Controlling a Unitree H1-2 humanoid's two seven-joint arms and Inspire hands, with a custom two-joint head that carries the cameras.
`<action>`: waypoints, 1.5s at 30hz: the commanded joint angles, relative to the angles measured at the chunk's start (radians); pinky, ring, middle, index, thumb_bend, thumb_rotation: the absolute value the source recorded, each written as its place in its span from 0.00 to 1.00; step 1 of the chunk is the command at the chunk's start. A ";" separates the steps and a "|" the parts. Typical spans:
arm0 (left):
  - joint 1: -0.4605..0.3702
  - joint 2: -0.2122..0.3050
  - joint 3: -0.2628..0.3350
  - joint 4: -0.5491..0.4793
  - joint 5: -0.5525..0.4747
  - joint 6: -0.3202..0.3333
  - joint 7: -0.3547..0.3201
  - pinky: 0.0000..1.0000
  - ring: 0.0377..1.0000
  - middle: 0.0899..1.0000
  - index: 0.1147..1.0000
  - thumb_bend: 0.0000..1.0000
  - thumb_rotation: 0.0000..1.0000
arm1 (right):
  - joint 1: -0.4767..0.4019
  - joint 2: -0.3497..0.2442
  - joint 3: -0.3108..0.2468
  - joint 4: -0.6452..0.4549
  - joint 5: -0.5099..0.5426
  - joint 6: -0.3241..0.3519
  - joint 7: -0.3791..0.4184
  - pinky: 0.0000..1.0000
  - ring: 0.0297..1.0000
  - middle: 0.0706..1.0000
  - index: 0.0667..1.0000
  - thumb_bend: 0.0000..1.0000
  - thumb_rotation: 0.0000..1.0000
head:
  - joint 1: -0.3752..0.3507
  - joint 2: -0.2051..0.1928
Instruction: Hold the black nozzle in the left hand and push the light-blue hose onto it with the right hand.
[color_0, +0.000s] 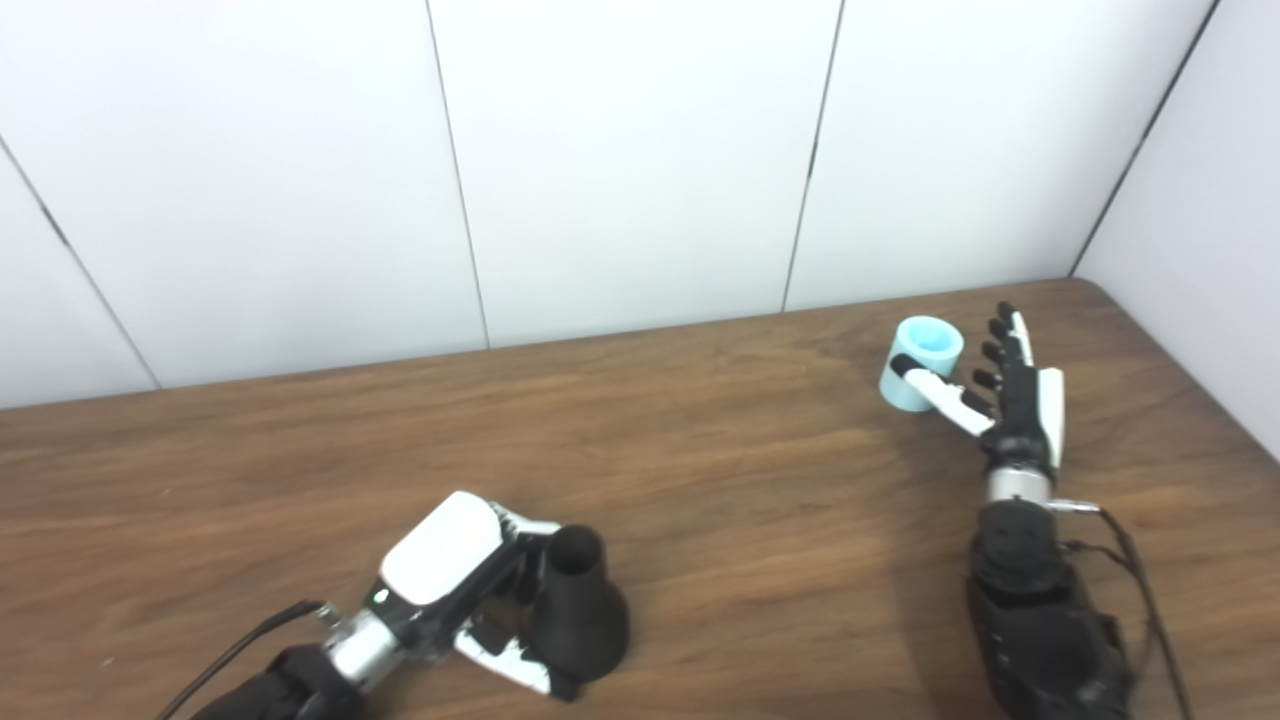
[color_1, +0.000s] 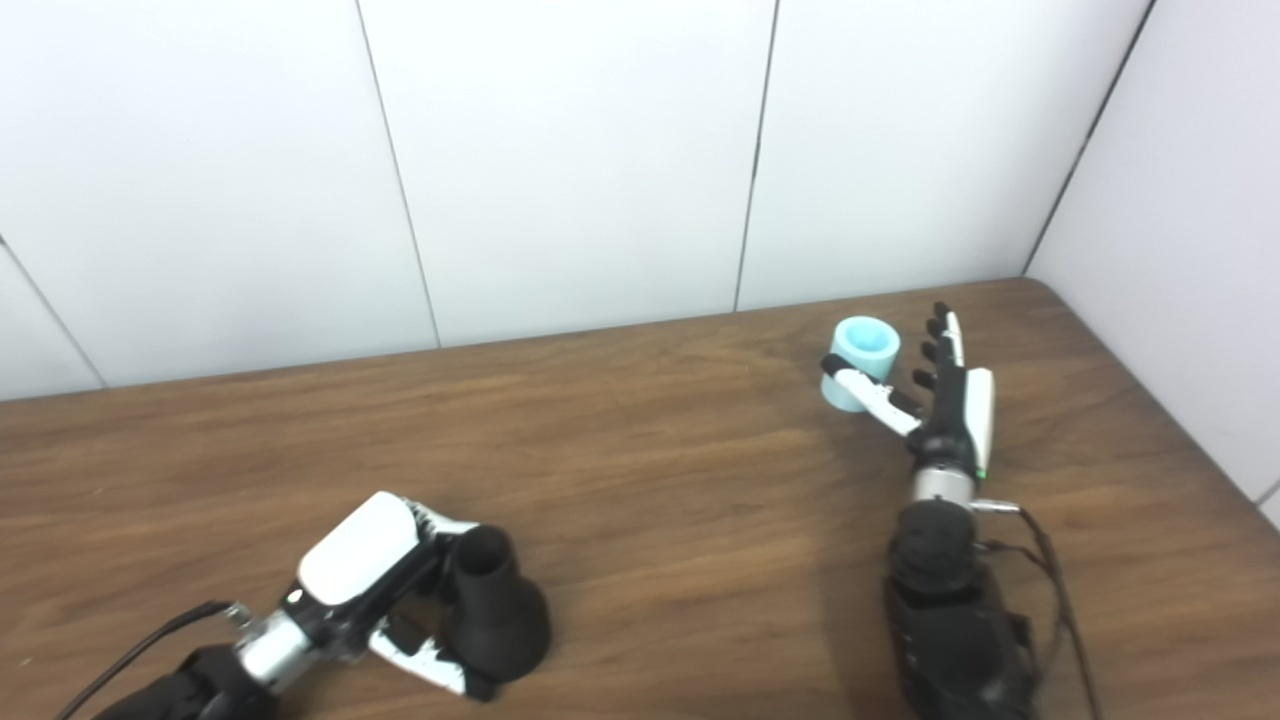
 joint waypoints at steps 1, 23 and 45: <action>0.065 0.040 -0.030 0.061 -0.002 0.002 0.007 0.17 0.20 0.33 0.44 0.52 0.00 | -0.055 -0.038 0.001 0.008 -0.018 -0.015 -0.023 0.81 0.90 0.93 0.95 1.00 0.45 | -0.006 0.000; 0.052 0.063 -0.076 0.055 -0.012 0.002 0.039 0.14 0.17 0.42 0.41 0.52 0.00 | -0.111 -0.075 0.031 0.207 -0.011 -0.086 -0.081 0.63 0.71 0.73 0.76 1.00 0.26 | -0.021 -0.005; 0.072 0.066 -0.035 0.011 -0.012 0.002 -0.005 0.17 0.20 0.35 0.43 0.52 0.00 | -0.078 -0.103 0.179 0.124 -0.071 0.063 0.047 0.64 0.71 0.71 0.73 1.00 0.25 | -0.013 0.001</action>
